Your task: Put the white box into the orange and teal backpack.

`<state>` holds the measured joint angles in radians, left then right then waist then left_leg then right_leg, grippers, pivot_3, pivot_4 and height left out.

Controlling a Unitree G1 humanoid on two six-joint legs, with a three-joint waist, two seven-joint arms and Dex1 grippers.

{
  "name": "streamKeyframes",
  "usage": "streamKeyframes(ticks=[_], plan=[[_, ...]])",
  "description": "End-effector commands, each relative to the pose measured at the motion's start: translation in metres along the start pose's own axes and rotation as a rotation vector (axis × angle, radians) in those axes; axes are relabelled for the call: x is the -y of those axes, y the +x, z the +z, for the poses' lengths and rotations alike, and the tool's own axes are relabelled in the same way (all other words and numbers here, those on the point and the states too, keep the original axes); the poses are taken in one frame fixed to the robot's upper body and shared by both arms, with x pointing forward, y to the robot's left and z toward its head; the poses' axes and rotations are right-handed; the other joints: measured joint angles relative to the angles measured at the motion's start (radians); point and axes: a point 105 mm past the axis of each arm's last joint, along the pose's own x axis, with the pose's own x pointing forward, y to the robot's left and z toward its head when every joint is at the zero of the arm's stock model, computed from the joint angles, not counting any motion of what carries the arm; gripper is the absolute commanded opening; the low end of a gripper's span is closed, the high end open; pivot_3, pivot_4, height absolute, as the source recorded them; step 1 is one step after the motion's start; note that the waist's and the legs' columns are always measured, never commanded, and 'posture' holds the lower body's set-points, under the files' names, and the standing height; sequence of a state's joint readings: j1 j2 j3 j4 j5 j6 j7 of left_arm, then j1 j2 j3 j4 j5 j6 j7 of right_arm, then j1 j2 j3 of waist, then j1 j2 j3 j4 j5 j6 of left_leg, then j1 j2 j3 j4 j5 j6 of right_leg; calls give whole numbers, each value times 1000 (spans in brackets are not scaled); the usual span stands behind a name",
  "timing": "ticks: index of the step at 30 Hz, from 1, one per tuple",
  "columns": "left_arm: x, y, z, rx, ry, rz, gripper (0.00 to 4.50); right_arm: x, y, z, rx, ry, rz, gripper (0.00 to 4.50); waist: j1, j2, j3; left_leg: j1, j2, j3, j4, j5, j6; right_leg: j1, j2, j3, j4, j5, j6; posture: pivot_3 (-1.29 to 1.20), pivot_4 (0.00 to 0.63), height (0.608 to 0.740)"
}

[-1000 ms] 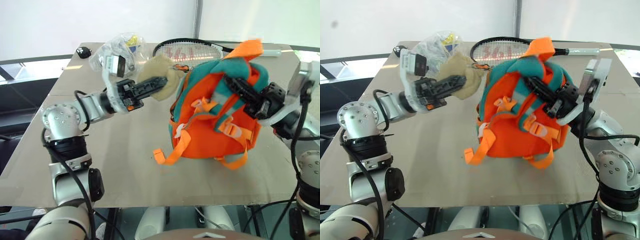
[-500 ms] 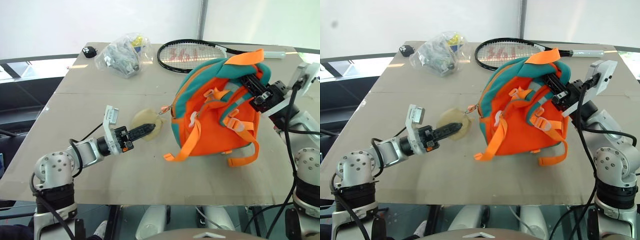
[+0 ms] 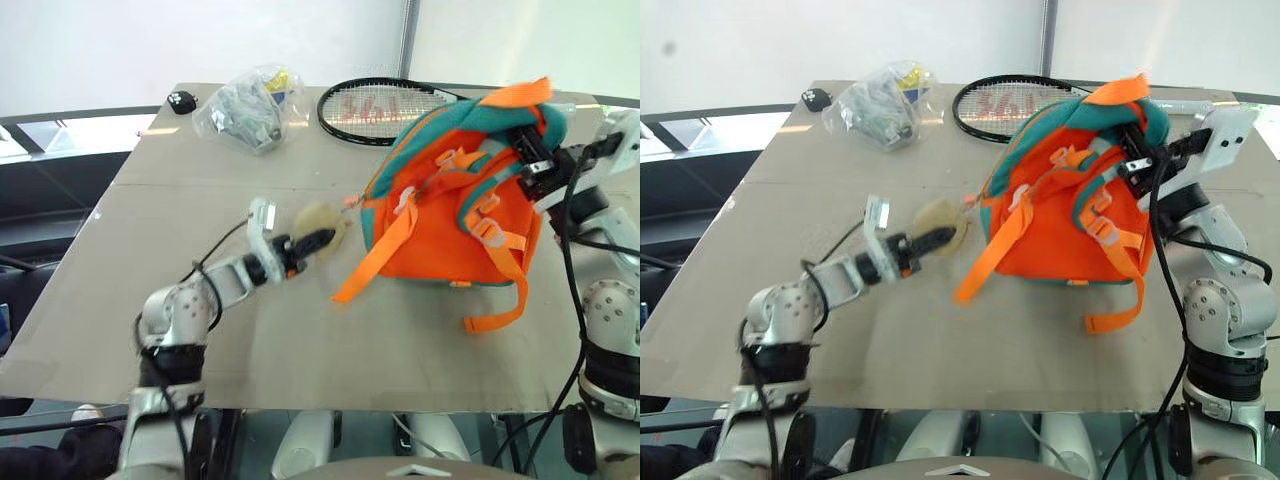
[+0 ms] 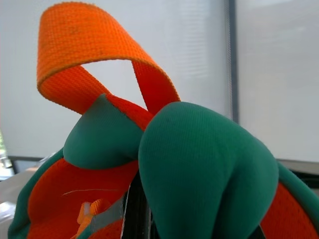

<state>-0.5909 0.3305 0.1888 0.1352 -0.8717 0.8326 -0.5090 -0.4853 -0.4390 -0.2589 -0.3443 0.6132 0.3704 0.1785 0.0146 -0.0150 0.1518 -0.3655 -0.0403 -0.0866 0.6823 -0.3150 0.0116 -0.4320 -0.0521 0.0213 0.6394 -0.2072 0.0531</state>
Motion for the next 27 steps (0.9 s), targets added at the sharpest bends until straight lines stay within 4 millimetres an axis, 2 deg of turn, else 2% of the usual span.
streamKeyframes(ticks=[1,3,4,6,8,11,13,15,20,23,25,27], plan=[[7,12,71,223,158,8,667,1,2,81,326,-204,-41,0,-10,0,0,-1,0,0,0,0,0,-1,0,0,0,0,0,0,150,740],[11,14,80,235,196,-8,667,-14,2,77,307,-255,35,0,-23,1,0,-1,0,1,-2,0,0,-3,1,2,0,0,0,0,150,740],[12,14,77,219,227,-20,667,-24,-1,65,258,-283,92,0,-33,2,-1,0,1,2,-3,0,0,-4,0,2,0,0,0,0,150,740],[5,14,53,132,248,-12,667,-36,-12,30,122,-284,154,0,-43,2,-3,2,3,1,-7,0,0,-6,-2,2,1,0,0,0,150,740],[-9,11,20,18,244,34,667,-42,-26,-7,-37,-299,190,0,-56,2,-3,3,5,2,-9,0,0,-7,-2,1,1,0,0,0,150,740],[-19,5,-9,-61,262,70,667,-44,-40,-41,-209,-280,214,0,-58,2,-2,-2,3,7,-12,0,0,-15,-3,1,0,0,0,0,150,740],[-23,4,-21,-79,246,90,667,-49,-48,-60,-304,-286,275,0,-55,1,-2,-6,2,7,-10,-1,1,-19,-3,0,-1,0,1,0,150,740],[-22,5,-22,-75,247,82,667,-50,-47,-61,-312,-264,308,0,-51,1,-2,-4,1,7,-8,-1,2,-18,-4,0,-2,1,1,0,150,740],[-17,9,-7,-24,239,65,667,-43,-27,-36,-224,-263,286,0,-38,1,-2,8,1,3,-9,-1,1,-6,-1,-4,-2,6,-4,0,150,740],[-19,7,-6,-27,243,75,667,-45,-19,-26,-200,-249,299,996,-31,1,-2,9,1,3,-8,0,1,-5,-1,-3,-2,6,-4,0,150,740],[-25,3,-10,-47,257,97,666,-45,-18,-26,-208,-236,304,2022,-29,1,-2,8,1,2,-7,-1,1,-6,-1,-4,-2,6,-4,0,150,740],[-28,-1,-11,-52,257,109,666,-42,-22,-29,-239,-232,311,2778,-28,1,-2,4,2,0,-8,0,1,-8,-1,-6,-3,6,-3,0,150,740]])
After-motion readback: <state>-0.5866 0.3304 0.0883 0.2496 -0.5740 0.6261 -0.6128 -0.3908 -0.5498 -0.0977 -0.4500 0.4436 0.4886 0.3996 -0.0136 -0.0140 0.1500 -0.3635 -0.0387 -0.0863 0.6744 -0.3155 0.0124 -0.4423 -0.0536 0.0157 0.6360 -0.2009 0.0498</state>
